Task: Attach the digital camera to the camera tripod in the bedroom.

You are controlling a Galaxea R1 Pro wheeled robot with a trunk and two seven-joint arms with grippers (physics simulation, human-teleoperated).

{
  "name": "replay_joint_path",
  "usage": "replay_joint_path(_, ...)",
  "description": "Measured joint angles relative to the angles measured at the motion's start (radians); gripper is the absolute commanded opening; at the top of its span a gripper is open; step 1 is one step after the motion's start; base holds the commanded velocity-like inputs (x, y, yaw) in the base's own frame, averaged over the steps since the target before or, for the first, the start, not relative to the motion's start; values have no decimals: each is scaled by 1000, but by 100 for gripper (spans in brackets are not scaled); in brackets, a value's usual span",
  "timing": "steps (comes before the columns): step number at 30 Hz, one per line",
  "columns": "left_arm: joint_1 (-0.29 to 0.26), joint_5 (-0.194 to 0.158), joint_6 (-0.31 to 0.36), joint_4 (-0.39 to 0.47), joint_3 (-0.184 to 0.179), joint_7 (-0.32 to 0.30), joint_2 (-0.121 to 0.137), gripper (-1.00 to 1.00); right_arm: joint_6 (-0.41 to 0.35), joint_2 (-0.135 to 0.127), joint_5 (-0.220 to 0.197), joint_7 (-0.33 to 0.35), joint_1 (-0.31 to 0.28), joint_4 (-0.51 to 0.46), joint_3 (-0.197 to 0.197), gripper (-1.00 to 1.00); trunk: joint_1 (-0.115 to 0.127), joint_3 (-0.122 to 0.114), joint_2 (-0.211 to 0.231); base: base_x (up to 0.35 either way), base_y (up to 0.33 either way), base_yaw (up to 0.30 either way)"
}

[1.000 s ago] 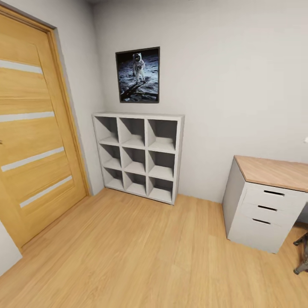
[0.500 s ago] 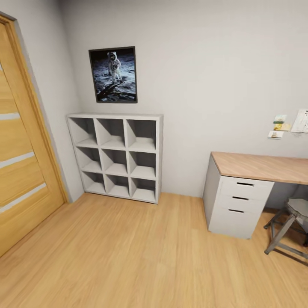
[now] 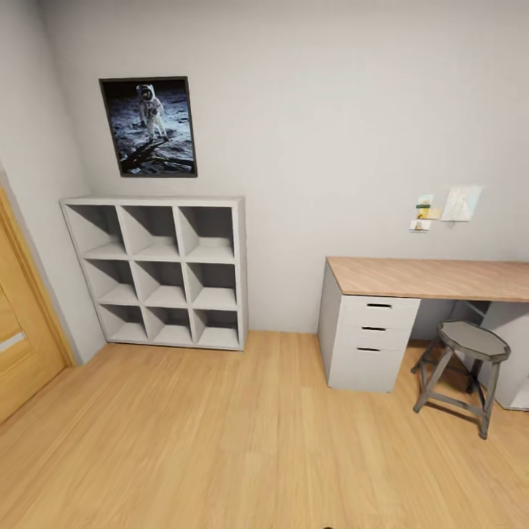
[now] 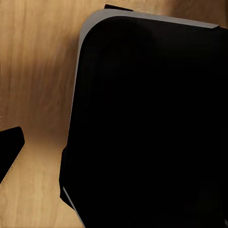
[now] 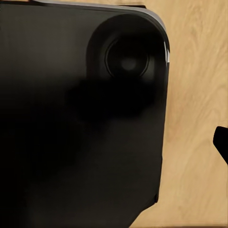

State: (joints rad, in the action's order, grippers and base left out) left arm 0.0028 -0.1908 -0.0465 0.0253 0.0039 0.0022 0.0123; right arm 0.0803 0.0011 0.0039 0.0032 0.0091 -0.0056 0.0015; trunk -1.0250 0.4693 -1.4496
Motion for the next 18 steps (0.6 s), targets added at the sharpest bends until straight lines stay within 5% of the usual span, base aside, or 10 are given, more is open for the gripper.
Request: replay_joint_path(18, 0, 0, 0, 0, 0, 0, 0, 100, 0, -2, -1, 0, 0, 0, 0, 100, 0, 0, 0, 0, 0, -298)
